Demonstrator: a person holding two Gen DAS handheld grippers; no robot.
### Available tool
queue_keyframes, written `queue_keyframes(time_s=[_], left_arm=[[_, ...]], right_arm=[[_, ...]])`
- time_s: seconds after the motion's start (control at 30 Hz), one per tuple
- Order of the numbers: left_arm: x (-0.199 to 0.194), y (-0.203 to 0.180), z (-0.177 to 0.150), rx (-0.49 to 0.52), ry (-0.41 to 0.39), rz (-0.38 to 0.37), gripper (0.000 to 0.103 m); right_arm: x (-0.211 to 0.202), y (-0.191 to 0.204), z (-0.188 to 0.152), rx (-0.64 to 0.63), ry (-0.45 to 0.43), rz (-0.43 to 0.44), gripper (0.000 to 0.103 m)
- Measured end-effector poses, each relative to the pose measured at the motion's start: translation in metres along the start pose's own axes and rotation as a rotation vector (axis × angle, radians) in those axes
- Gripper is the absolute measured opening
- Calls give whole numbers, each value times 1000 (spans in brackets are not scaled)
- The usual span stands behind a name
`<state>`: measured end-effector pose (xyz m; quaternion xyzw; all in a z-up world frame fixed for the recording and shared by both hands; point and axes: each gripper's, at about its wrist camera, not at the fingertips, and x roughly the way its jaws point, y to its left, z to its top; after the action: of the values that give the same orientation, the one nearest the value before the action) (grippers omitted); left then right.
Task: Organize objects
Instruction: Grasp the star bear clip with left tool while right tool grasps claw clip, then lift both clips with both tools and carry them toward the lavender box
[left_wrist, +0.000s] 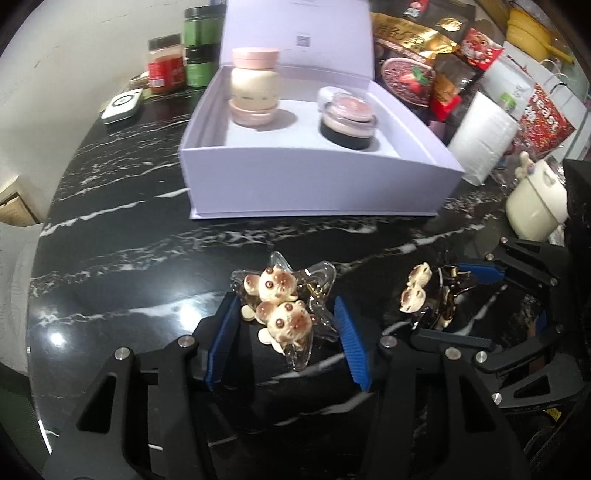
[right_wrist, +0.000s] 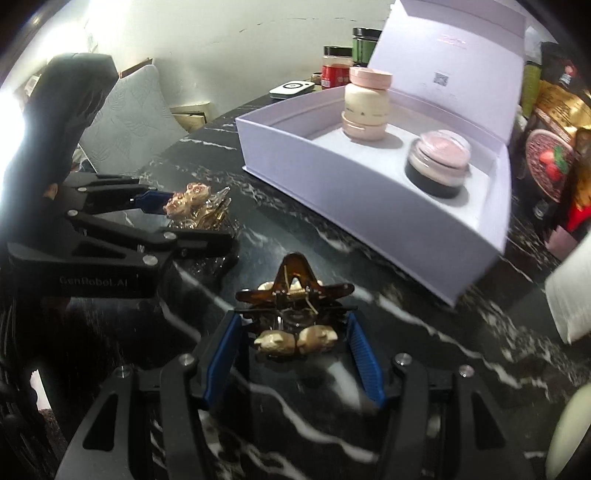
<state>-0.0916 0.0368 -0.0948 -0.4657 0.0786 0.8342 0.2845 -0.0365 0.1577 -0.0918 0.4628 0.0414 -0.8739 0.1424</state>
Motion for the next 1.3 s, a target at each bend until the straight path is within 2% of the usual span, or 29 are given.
queue_keyframes(time_s=[0.13, 0.2, 0.3, 0.4, 0.57, 0.67, 0.7, 0.73, 0.77, 0.87, 1.0, 1.2, 1.27, 1.3], left_arm=[[1, -13, -2, 34, 7, -9, 51], [1, -17, -3, 39, 8, -4, 51], [0, -13, -4, 14, 6, -1, 51], [-3, -2, -5, -16, 5, 20, 51], [-8, 20, -6, -78, 6, 34, 51], [-10, 26, -7, -93, 7, 41, 51], [-10, 26, -7, -94, 7, 40, 51], [-10, 26, -7, -92, 8, 40, 51], [-10, 25, -7, -89, 8, 38, 51], [-9, 20, -6, -78, 12, 23, 51], [-5, 8, -4, -50, 18, 4, 51], [-1, -10, -2, -15, 26, -16, 51], [0, -16, -2, -5, 29, -19, 51], [0, -17, -2, -2, 30, -19, 51]], right_arm=[[-6, -2, -9, 14, 5, -24, 64], [-6, -3, -12, 13, 15, -22, 81], [-5, -2, -13, 46, 0, -35, 85], [-1, 3, -12, 122, -14, -121, 85], [0, 12, -11, 203, -49, -185, 82], [-1, 12, -10, 245, -58, -220, 73], [-2, 10, -10, 252, -63, -225, 63], [-3, 9, -10, 254, -64, -223, 55], [-4, 7, -10, 260, -60, -225, 54], [-6, 1, -13, 266, -59, -189, 54], [-11, -7, -16, 241, -39, -101, 54], [-16, -9, -21, 105, 19, -12, 54], [-18, -10, -24, 111, 17, -11, 64], [-18, -11, -26, 128, 14, -19, 74]])
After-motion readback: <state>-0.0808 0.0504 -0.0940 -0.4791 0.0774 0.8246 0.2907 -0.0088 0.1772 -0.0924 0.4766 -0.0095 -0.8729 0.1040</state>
